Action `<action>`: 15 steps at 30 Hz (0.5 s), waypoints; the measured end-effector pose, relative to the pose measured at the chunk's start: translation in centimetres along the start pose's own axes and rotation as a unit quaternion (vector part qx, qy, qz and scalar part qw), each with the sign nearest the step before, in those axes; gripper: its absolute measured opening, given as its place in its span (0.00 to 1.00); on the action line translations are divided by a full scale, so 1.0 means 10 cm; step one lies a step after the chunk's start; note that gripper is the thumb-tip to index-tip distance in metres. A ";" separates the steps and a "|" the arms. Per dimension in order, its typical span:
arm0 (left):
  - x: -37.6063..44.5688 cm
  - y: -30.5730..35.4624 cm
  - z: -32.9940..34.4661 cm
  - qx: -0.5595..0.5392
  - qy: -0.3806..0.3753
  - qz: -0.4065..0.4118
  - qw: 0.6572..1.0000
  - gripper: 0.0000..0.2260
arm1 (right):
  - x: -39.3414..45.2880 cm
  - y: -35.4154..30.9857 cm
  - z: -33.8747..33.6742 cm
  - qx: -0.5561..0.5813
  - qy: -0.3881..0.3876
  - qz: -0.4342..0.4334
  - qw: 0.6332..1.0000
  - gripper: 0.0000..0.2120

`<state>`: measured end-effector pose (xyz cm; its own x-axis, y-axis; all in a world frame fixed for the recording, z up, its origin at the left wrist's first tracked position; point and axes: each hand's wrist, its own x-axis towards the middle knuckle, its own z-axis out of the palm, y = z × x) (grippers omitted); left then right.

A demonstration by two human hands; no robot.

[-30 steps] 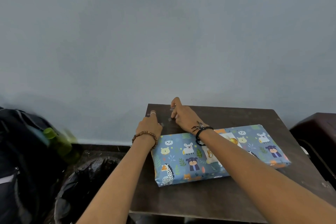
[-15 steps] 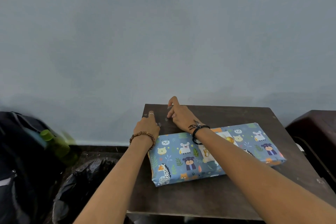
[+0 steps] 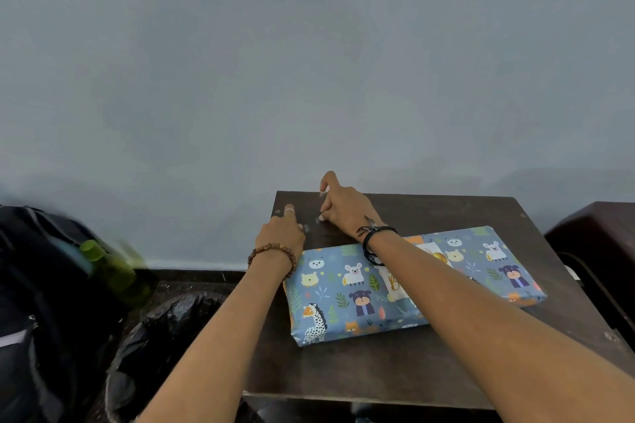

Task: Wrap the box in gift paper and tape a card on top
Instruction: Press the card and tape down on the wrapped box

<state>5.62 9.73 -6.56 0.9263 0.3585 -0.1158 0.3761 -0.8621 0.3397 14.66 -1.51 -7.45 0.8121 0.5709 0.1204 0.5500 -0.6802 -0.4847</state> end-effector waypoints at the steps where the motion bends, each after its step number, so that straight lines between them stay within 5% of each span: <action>1: 0.00 0.00 0.01 0.001 0.000 0.001 1.000 0.18 | 0.00 0.00 0.00 -0.010 0.000 -0.011 1.000 0.16; 6: -0.01 0.00 0.00 0.005 0.002 -0.001 1.000 0.18 | 0.01 -0.03 0.01 -0.034 -0.014 -0.047 0.998 0.15; 10: -0.02 0.02 0.00 -0.002 -0.010 -0.009 1.000 0.18 | -0.03 -0.02 -0.02 0.079 -0.060 -0.026 0.995 0.14; 15: 0.07 -0.14 -0.02 -0.154 -0.078 -0.027 0.985 0.20 | -0.31 -0.04 -0.27 0.291 0.074 0.021 0.954 0.13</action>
<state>5.74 11.28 -6.98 0.9060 0.3209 -0.2759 0.4232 -0.6846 0.5935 12.41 -4.22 -5.32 0.8734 0.4485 0.1901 0.3497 -0.3056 -0.8856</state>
